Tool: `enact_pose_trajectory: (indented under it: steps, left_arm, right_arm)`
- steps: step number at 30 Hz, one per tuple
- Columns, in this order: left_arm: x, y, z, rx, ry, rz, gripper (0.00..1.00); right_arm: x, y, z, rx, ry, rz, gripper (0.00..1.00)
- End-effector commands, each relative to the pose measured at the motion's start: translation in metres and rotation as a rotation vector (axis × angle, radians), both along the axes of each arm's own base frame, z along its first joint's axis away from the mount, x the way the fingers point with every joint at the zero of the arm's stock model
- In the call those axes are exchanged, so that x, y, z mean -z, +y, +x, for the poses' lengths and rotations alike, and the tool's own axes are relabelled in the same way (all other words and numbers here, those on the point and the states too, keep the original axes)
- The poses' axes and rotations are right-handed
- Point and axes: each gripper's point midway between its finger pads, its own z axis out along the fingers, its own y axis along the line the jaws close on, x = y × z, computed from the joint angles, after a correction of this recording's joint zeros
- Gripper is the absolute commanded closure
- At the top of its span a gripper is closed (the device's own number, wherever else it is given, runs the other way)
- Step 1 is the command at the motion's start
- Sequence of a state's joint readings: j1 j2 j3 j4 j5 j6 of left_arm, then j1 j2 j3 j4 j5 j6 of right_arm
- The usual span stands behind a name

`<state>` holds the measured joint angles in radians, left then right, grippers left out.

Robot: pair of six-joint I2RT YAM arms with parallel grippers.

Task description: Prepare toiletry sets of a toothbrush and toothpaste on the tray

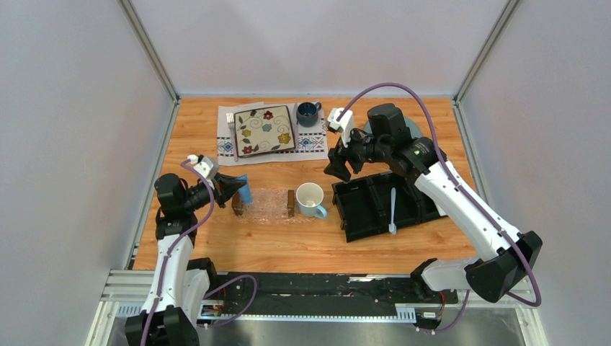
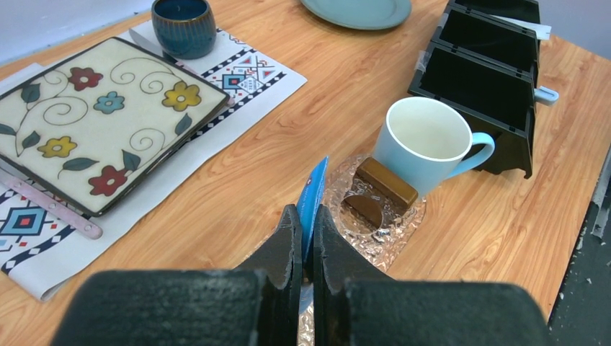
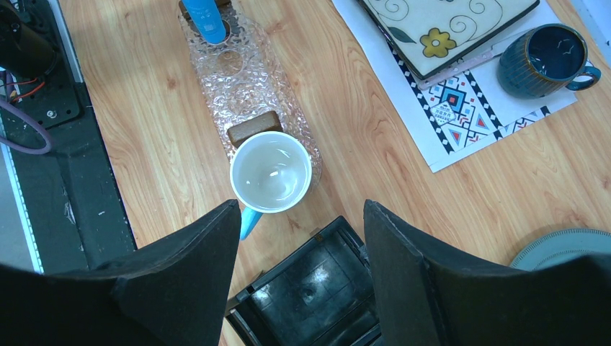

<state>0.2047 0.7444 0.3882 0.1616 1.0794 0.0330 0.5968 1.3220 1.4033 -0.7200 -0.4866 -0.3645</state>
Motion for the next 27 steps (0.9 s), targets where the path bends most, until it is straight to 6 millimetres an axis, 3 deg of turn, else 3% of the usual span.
enact_pose_trajectory:
  steps: [1, 27]
  left_arm:
    - [-0.007, -0.001, 0.0, 0.034, -0.071, 0.023, 1.0]
    - [0.022, 0.0, 0.004, 0.072, -0.027, 0.061, 1.0]
  right_arm:
    - [-0.012, 0.0, 0.004, -0.002, -0.064, 0.022, 0.33]
    - [-0.004, 0.003, 0.008, -0.009, -0.045, 0.011, 0.33]
